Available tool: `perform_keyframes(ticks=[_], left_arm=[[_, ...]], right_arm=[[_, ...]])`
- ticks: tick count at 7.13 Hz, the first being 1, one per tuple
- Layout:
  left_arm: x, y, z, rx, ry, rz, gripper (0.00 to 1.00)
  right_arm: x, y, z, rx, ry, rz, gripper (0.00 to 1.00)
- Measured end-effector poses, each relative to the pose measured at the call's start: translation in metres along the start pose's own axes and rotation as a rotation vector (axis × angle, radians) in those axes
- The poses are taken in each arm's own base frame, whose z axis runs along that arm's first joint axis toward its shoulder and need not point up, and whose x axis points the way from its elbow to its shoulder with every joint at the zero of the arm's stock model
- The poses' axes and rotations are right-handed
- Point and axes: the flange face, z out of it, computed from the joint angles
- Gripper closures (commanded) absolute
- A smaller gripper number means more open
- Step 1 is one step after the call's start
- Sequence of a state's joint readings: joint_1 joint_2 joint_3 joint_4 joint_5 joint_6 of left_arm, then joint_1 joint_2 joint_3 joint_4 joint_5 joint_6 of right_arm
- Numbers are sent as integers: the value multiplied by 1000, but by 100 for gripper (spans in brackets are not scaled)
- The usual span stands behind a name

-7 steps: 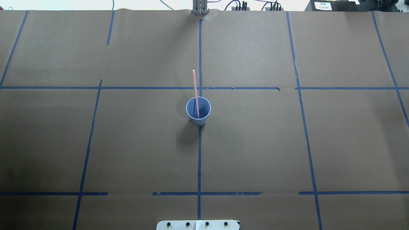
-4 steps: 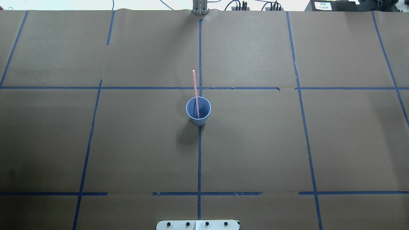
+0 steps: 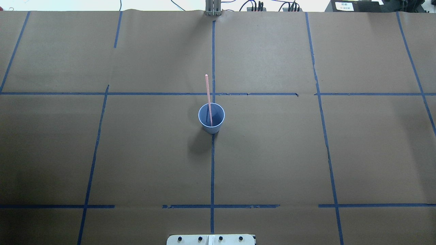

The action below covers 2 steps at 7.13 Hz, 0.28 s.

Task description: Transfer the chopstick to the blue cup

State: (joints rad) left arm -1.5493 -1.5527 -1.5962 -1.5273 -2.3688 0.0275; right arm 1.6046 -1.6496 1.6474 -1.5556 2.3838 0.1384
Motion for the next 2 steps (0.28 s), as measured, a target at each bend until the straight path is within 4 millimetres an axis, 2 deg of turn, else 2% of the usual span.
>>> perform_keyframes(ticks=[2], left_arm=[[0, 0, 0, 3, 1, 1, 0]], right_arm=[[-1, 0, -1, 1, -1, 0, 0]])
